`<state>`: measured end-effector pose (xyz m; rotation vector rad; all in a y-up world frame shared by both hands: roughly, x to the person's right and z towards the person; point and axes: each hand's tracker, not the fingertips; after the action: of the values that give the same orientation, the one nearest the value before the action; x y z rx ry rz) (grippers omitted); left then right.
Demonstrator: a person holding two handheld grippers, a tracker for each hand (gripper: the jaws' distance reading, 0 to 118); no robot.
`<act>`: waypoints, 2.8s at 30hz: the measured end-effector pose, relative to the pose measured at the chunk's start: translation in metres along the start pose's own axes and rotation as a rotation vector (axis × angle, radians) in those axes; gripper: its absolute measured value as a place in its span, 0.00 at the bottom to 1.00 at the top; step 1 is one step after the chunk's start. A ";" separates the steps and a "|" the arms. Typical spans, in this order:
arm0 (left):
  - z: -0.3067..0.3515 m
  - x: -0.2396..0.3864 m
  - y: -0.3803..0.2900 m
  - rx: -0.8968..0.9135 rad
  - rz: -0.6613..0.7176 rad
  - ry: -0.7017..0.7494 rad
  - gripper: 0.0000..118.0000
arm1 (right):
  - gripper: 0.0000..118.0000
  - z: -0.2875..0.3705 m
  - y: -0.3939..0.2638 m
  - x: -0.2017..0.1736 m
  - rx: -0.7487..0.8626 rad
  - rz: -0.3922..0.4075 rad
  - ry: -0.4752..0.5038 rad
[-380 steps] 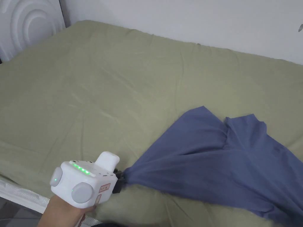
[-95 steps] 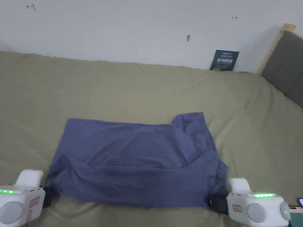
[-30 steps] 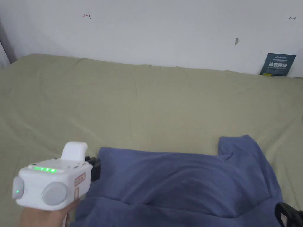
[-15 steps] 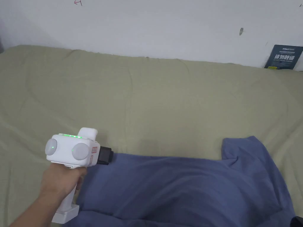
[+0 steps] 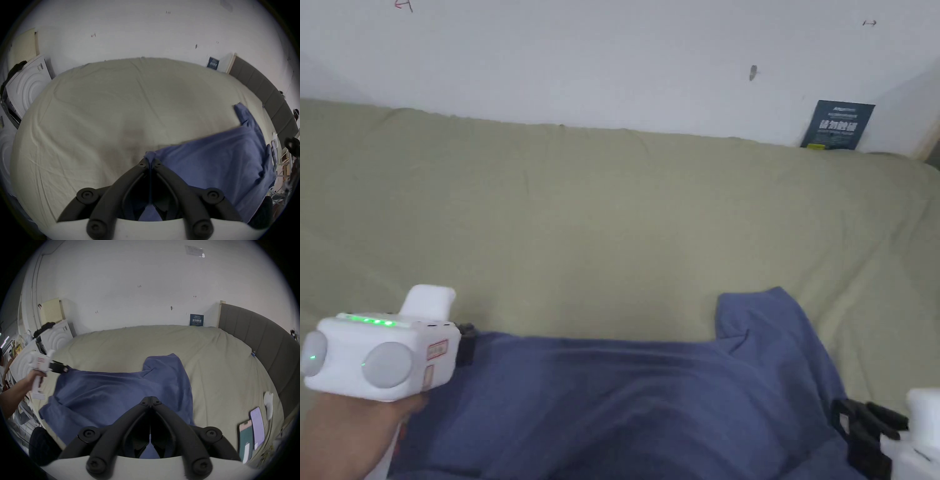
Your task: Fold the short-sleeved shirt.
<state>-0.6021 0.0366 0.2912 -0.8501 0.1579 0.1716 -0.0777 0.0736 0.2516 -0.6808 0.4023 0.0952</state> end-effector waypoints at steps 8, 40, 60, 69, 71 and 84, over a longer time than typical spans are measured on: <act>0.015 0.014 0.000 0.033 -0.007 -0.027 0.00 | 1.00 -0.173 0.062 0.076 -0.193 -0.001 -0.146; 0.204 -0.001 -0.092 0.141 -0.006 -0.046 0.00 | 0.01 0.094 0.010 0.046 0.018 0.028 0.046; 0.246 0.038 -0.197 0.257 -0.031 0.117 0.93 | 1.00 0.158 -0.112 0.002 0.082 -0.012 -0.020; 0.307 0.050 -0.228 0.543 -0.005 0.133 0.41 | 0.77 0.242 -0.122 -0.065 0.491 0.032 -0.021; 0.303 0.045 -0.228 0.520 0.002 0.144 0.02 | 0.01 0.245 -0.117 -0.078 0.490 0.061 -0.072; 0.164 -0.124 -0.204 0.029 0.604 -0.441 0.82 | 0.00 0.239 -0.114 -0.090 0.418 0.035 -0.013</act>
<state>-0.6680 0.0178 0.5733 -0.6975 -0.0027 0.9125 -0.0570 0.1395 0.5228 -0.2607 0.4063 0.0461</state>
